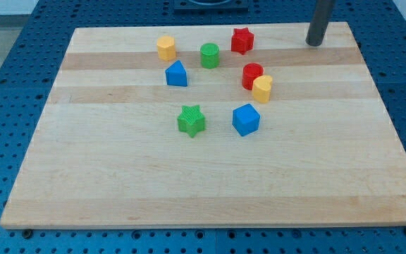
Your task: Move your arm right to the yellow heart
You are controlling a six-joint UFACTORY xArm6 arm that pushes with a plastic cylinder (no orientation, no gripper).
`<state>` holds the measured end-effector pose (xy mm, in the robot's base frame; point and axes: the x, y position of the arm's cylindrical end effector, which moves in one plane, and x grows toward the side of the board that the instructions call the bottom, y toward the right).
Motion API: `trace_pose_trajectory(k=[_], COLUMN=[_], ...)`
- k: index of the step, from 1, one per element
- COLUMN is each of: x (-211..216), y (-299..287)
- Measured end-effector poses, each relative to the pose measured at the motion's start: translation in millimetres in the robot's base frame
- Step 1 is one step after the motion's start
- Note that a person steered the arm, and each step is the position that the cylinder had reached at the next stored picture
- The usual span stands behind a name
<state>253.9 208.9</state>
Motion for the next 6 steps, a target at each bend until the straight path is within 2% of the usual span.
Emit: trace_pose_trajectory(k=[2, 3, 4, 5, 6], x=[0.0, 21.9, 74.7, 103.7, 79.7], y=[0.3, 4.3, 4.3, 4.1, 32.9])
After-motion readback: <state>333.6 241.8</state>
